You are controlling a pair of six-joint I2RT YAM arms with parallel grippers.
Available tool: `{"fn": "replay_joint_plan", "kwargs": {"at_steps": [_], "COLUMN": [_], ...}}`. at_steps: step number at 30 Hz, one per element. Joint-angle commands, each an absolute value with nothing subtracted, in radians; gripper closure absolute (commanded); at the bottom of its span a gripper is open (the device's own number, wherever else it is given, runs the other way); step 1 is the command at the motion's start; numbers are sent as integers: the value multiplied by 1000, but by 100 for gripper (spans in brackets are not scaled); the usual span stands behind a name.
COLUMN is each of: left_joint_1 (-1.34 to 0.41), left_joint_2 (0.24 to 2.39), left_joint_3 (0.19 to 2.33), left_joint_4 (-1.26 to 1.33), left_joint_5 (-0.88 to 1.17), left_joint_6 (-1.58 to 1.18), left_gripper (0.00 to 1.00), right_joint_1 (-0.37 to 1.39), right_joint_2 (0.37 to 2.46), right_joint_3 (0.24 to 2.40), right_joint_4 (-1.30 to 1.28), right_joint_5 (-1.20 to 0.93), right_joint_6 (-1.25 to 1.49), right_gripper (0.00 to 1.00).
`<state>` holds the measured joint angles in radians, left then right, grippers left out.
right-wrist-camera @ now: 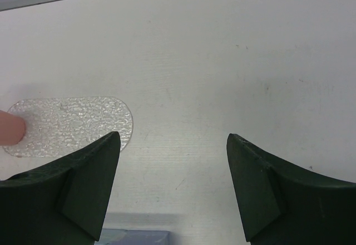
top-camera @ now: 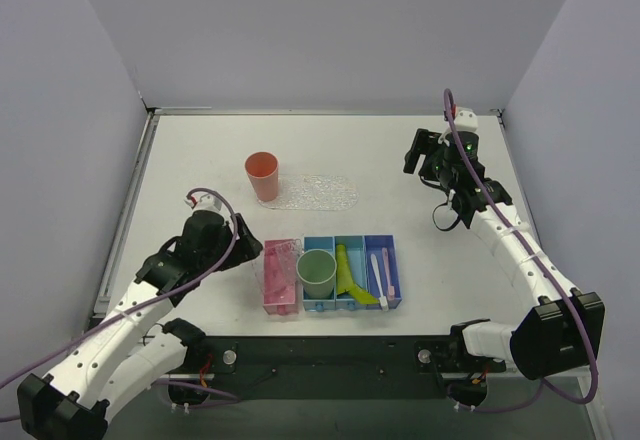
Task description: Prepare toiletry sets of a toothbrush and toothpaste on the tray
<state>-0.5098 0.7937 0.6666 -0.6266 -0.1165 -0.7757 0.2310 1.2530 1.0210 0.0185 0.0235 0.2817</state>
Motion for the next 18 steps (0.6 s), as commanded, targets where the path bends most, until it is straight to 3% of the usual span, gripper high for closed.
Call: {"fn": "replay_joint_plan", "kwargs": {"at_steps": [1,6,11,18], "left_joint_1": [-514,-514,-514,-514], "left_joint_2": [781,793,718,640], "left_joint_3": [629,618,607,575], "left_joint_4": [-598,-597,-578,-560], "left_joint_5": [-45,-25,-8,44], "left_joint_6": [-799,-808,-808,-825], "left_gripper": [23,30,21,20], "right_joint_1": [236,236,236,236], "right_joint_2": [1220,1220,1221,1223], "right_joint_3": [1026,1026,1028,1025], "right_joint_4": [41,38,40,46], "right_joint_5": [12,9,9,-20], "right_joint_6": [295,304,301,307], "right_gripper": [28,28,28,28]}}
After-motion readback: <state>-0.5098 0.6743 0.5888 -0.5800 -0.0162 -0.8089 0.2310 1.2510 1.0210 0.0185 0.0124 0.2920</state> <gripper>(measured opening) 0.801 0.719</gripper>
